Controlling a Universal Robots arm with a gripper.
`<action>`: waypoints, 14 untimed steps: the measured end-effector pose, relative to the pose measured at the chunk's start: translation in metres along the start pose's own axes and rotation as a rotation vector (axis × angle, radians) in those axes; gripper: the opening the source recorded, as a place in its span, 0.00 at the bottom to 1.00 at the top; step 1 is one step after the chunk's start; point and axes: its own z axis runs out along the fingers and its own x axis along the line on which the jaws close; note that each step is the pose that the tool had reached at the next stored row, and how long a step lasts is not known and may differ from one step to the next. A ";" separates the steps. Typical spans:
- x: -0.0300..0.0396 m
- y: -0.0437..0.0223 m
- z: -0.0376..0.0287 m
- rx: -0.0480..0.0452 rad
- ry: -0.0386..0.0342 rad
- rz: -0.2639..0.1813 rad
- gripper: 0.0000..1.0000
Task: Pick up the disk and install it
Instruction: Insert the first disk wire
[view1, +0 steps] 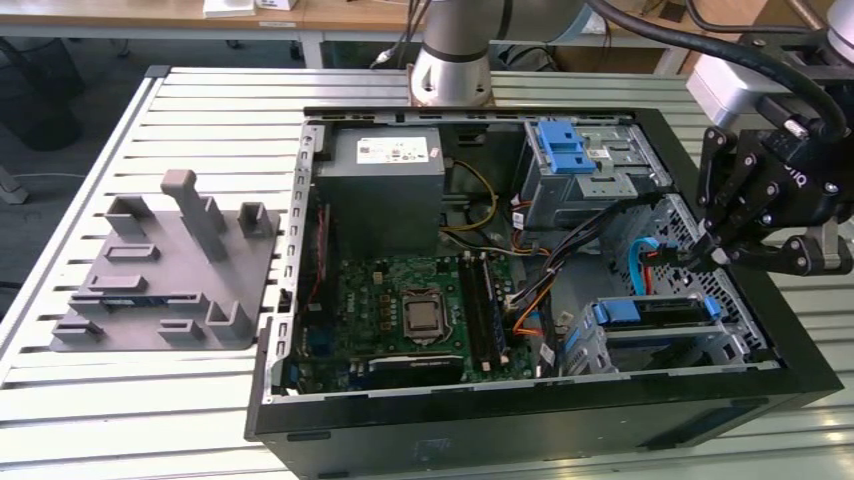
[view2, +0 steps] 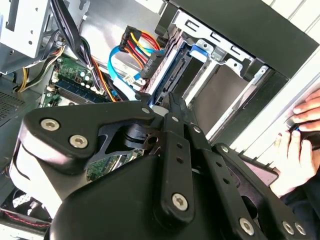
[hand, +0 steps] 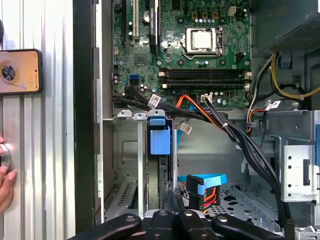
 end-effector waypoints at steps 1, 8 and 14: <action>0.0000 0.0000 0.0003 0.0038 0.0004 0.000 0.11; -0.0032 -0.0028 0.0023 0.0146 0.0016 0.000 0.11; -0.0205 -0.0045 0.0076 0.0156 0.0146 -0.001 0.11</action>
